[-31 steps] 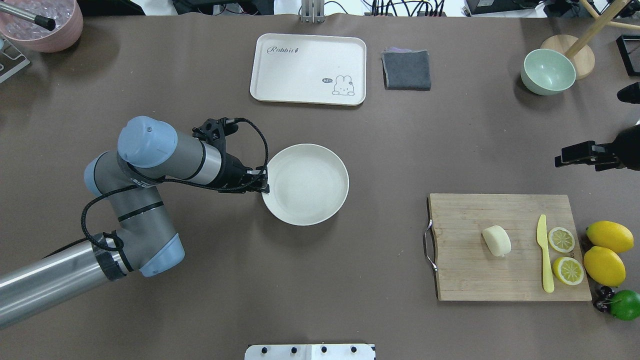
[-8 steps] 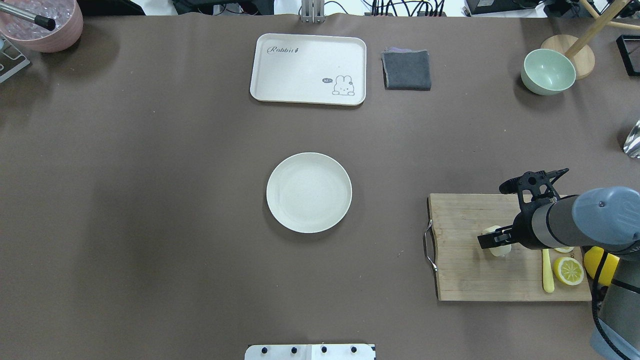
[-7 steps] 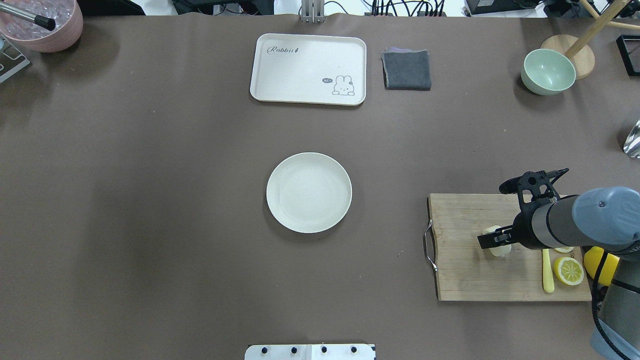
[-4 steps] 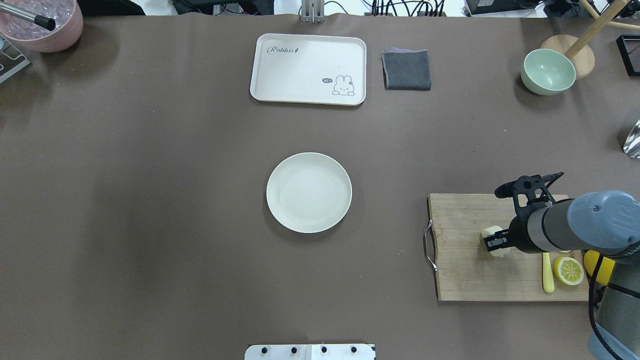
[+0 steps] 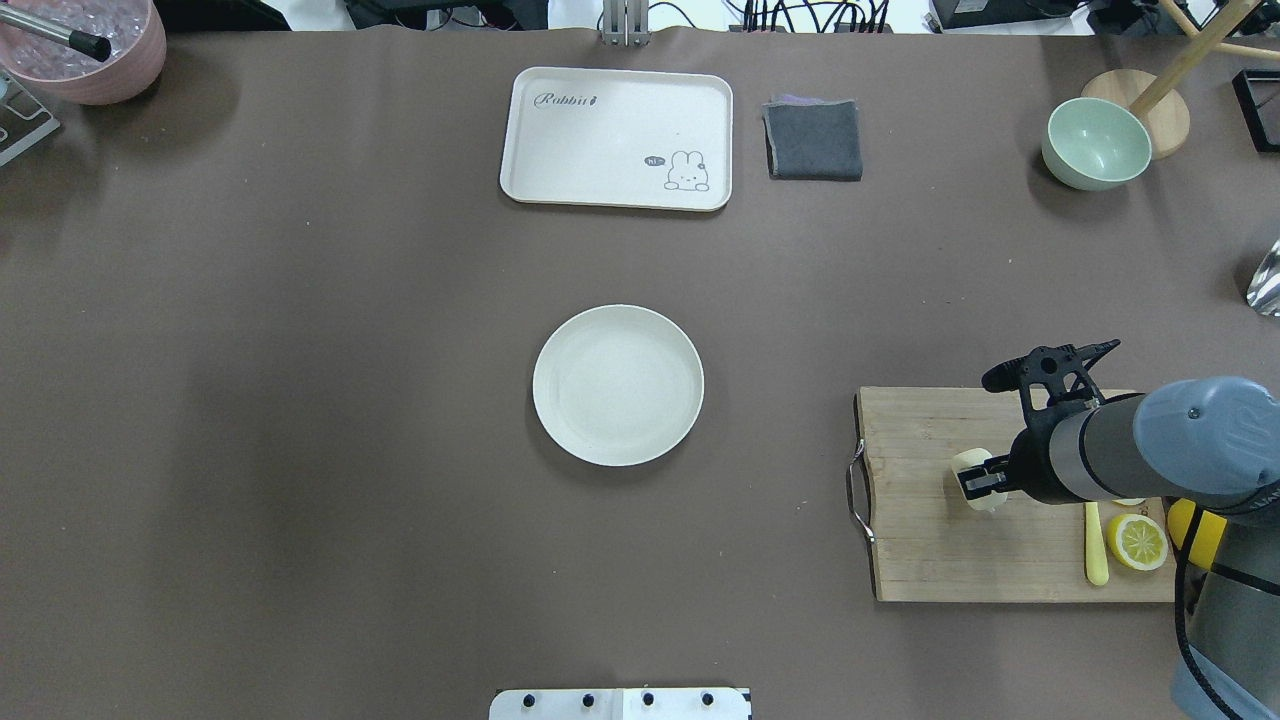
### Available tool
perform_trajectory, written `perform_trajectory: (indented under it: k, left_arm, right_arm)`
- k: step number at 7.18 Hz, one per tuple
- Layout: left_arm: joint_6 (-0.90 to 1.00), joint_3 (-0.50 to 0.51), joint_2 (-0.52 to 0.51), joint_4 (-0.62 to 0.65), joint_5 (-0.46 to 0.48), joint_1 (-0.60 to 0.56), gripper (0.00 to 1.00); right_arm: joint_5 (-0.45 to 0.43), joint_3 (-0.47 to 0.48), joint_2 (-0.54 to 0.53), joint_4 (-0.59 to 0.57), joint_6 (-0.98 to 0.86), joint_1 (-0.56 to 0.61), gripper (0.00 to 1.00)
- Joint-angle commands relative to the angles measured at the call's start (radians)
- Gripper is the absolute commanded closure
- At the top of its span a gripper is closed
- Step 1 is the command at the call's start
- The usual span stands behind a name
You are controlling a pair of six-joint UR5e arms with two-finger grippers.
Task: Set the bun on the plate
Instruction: 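Carry the bun with the right gripper over the white plate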
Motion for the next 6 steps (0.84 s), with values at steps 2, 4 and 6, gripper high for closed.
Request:
perform_trajectory:
  k: [2,4,6]
  left_arm:
    - [0.001,0.0,0.018,0.003,0.0,-0.026,0.02]
    - [0.001,0.0,0.027,0.003,0.0,-0.033,0.02]
    - [0.001,0.0,0.027,0.003,-0.002,-0.037,0.02]
  right_arm:
    - [-0.005,-0.001,0.299,-0.358,0.056,0.015,0.66]
    - [-0.008,-0.048,0.545,-0.537,0.165,0.007,0.66]
    - [-0.036,-0.242,0.79,-0.541,0.274,-0.02,0.66]
